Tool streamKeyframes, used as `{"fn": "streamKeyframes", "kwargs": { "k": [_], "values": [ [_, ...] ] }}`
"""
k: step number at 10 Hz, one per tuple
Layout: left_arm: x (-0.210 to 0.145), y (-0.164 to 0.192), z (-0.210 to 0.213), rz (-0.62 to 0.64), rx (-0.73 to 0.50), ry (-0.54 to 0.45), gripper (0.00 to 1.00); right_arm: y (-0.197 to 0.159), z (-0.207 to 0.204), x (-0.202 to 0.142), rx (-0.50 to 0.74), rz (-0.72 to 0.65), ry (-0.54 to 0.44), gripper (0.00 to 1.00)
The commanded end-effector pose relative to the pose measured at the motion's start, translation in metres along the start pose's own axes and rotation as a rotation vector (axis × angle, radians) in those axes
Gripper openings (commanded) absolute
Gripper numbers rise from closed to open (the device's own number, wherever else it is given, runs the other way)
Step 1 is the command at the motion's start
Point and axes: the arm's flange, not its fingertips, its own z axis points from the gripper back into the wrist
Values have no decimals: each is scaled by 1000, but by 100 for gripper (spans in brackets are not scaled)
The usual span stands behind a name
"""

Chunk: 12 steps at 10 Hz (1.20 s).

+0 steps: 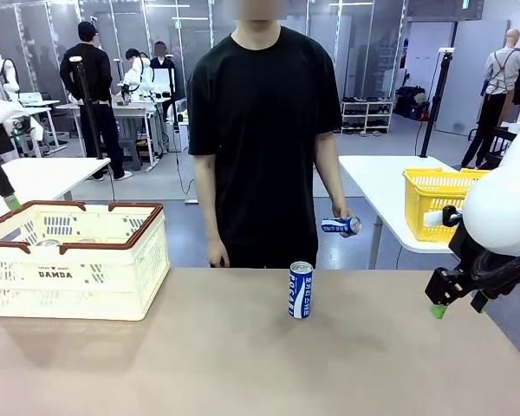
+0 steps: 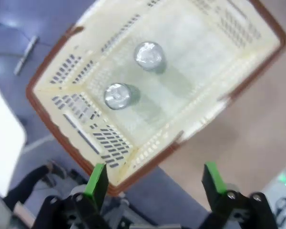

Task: Place the drinks into the Shopping basket.
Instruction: Pick up one drink and place it into the Shopping basket.

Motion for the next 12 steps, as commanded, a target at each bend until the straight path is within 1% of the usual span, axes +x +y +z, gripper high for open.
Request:
{"fn": "streamKeyframes", "kwargs": {
  "k": [1, 2, 3, 4, 5, 6, 7, 8, 9, 12],
  "values": [
    [-27, -52, -24, -185, -12, -33, 100, -1, 1, -1, 0, 0, -2, 84],
    [-33, -76, -33, -267, -30, -32, 100, -1, 1, -1, 0, 0, -2, 84],
    [-41, -93, -40, -305, -34, -31, 100, -1, 1, -1, 0, 0, -2, 84],
    [-46, -105, -45, -340, -37, -50, 100, -1, 1, -1, 0, 0, -2, 84],
    [-50, -117, -54, -413, -62, -33, 100, -1, 1, -1, 0, 0, -2, 84],
    [-49, -123, -63, -488, -81, -3, 100, -1, 1, -1, 0, 0, -2, 84],
    [-48, -122, -68, -536, -92, 22, 100, -1, 1, -1, 0, 0, -2, 84],
    [-48, -112, -70, -608, -69, 69, 100, -1, 1, -1, 0, 0, -2, 84],
    [-44, -130, -68, -471, -106, 7, 100, -1, 1, -1, 0, 0, -2, 84],
    [-44, -130, -68, -471, -106, 7, 100, -1, 1, -1, 0, 0, -2, 84]
  ]
}}
